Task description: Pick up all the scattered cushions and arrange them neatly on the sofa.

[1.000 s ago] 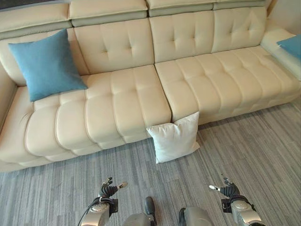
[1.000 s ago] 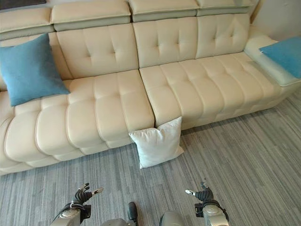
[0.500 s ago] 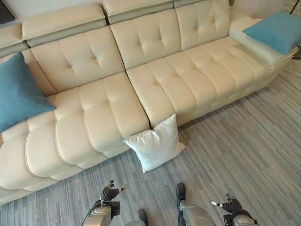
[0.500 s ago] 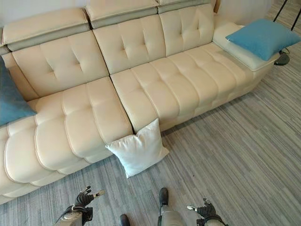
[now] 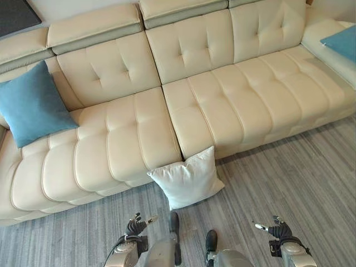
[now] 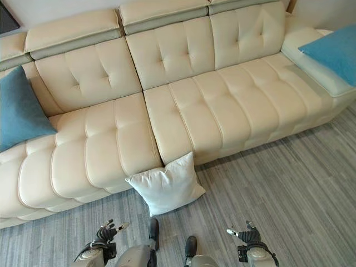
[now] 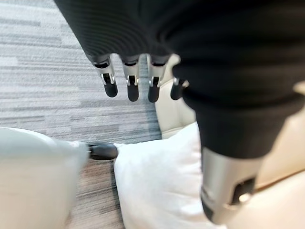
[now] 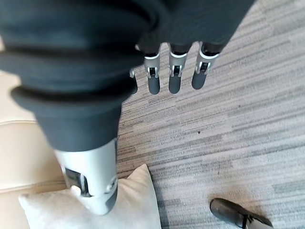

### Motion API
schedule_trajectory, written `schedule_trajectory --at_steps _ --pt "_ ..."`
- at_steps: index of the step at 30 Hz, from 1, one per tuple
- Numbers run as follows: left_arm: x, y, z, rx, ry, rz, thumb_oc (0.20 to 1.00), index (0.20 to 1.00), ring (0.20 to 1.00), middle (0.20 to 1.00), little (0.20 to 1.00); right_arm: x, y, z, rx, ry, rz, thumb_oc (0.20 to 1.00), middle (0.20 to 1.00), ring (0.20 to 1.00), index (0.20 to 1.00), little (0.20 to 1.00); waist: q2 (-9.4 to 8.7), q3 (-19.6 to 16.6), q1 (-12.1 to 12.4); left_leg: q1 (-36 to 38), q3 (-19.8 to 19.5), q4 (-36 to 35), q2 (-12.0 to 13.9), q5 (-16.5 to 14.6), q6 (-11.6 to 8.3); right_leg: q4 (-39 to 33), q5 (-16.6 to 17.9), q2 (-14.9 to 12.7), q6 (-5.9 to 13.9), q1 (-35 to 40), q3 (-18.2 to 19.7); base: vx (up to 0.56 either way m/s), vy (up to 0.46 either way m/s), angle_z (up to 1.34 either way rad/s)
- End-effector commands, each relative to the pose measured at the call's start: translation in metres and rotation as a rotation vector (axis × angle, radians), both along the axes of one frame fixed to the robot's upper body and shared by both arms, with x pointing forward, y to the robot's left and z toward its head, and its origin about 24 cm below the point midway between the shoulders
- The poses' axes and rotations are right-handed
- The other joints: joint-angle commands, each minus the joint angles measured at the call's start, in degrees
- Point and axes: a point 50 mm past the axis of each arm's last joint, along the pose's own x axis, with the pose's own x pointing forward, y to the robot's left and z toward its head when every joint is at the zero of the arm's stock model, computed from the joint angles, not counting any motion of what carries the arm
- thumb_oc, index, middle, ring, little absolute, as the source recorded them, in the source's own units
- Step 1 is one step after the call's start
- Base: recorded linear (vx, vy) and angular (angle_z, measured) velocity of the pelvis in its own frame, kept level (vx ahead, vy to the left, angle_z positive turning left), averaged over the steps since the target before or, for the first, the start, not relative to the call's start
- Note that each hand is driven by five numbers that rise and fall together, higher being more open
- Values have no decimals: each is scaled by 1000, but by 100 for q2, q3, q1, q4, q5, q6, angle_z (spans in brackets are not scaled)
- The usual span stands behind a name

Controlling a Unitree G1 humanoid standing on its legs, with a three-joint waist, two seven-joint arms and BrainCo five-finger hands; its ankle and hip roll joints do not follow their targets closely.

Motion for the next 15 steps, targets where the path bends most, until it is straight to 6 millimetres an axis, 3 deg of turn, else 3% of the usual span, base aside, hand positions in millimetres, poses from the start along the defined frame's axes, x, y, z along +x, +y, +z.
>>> schedule_trajectory --at_steps 1,5,7,10,11,12,15 --pt "3 14 5 40 -25 11 1000 1000 1000 1000 1000 0 -5 3 -41 1 46 1000 1000 1000 1000 1000 15 -240 100 505 49 105 -185 -99 242 257 -763 -385 374 107 418 318 196 -25" --pt "4 17 5 52 -26 20 1000 1000 1000 1000 1000 4 2 3 -25 -8 61 1000 1000 1000 1000 1000 -23 -291 148 680 108 -4 -258 -250 380 434 -805 -481 495 40 511 220 189 -34" --pt "8 20 8 62 -38 27 1000 1000 1000 1000 1000 7 9 2 -15 -9 79 1000 1000 1000 1000 1000 -27 -263 185 822 160 -4 -299 -424 528 1309 -856 -578 649 -311 554 151 236 10" --pt "9 25 11 76 -47 33 1000 1000 1000 1000 1000 13 16 3 1 -27 100 1000 1000 1000 1000 1000 0 -96 174 1022 269 -4 -332 -559 687 2567 -466 -722 877 -989 708 42 169 -19" --pt "9 25 11 76 -47 33 1000 1000 1000 1000 1000 13 16 3 1 -27 100 1000 1000 1000 1000 1000 -5 -95 181 1022 277 -4 -338 -559 690 2590 -475 -728 880 -1003 720 34 127 -15" --pt "12 26 12 83 -54 19 1000 1000 1000 1000 1000 13 20 3 17 -31 99 1000 1000 1000 1000 1000 47 -6 106 1123 193 -4 -337 -611 715 3045 -424 -673 851 -1331 1062 37 80 0" --pt "17 26 14 82 -72 13 1000 1000 1000 1000 1000 12 21 0 20 -17 95 1000 1000 1000 1000 1000 158 16 124 1189 164 -4 -240 -636 656 2152 -425 -686 748 -1390 1248 52 -18 5"
